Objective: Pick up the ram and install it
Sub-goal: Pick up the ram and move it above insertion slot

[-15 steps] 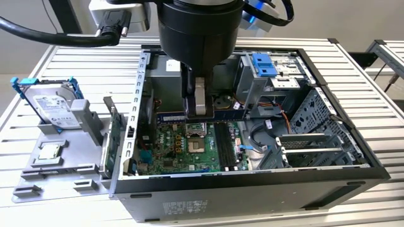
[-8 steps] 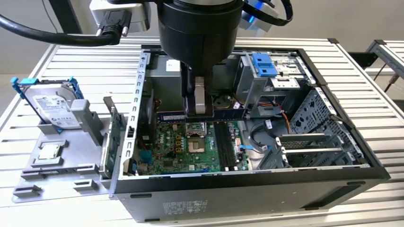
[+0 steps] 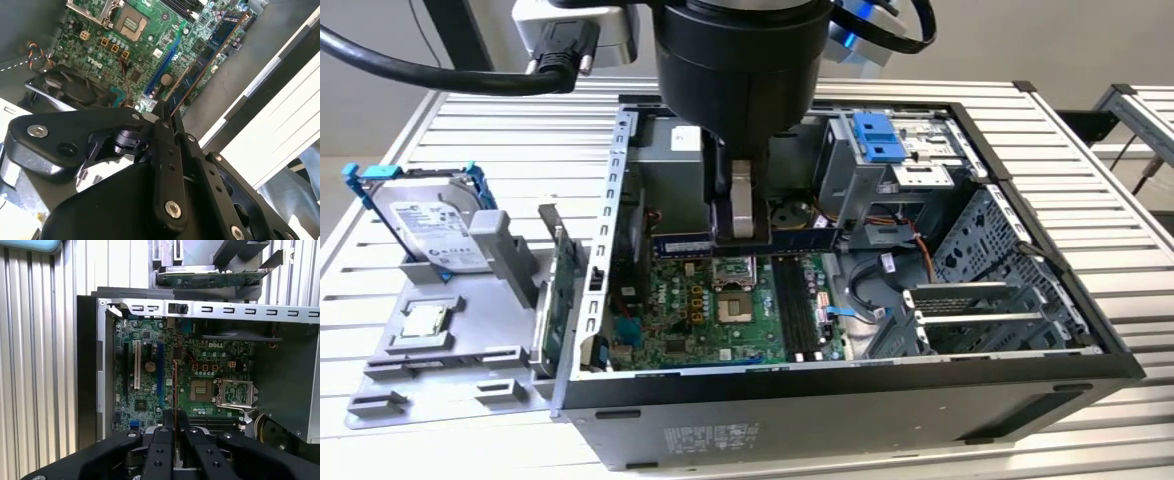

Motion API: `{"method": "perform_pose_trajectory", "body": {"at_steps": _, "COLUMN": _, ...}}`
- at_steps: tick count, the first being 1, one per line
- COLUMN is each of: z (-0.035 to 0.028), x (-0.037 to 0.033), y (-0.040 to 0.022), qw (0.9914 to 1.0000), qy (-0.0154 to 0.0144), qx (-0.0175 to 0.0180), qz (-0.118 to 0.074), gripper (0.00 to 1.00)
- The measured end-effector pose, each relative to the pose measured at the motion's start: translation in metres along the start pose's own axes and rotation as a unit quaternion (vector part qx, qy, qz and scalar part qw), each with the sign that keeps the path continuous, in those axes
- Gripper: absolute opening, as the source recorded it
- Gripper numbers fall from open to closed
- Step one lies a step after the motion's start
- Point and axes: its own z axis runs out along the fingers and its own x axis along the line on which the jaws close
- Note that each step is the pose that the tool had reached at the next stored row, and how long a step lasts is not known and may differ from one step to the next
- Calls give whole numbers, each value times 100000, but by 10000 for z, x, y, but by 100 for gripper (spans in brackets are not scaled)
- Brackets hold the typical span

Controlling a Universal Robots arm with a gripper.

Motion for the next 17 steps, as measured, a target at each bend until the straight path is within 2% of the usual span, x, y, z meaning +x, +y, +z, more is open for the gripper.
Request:
{"method": "perform_pose_trajectory", "body": {"at_steps": 6, "z": 0, "x": -11, "y": 0, "qw": 100000, "qy": -3, "qx": 0, "qz": 2, "gripper": 0}}
{"method": "perform_pose_trajectory", "body": {"at_steps": 10, "z": 0, "x": -43, "y": 0, "qw": 100000, "qy": -102, "qx": -1, "qz": 5, "gripper": 0}}
{"method": "perform_pose_trajectory", "body": {"at_steps": 13, "z": 3, "x": -117, "y": -1, "qw": 100000, "qy": -122, "qx": 4, "qz": 2, "gripper": 0}}
{"method": "perform_pose_trajectory", "body": {"at_steps": 17, "z": 8, "x": -268, "y": -2, "qw": 100000, "qy": -119, "qx": -1, "qz": 3, "gripper": 0}}
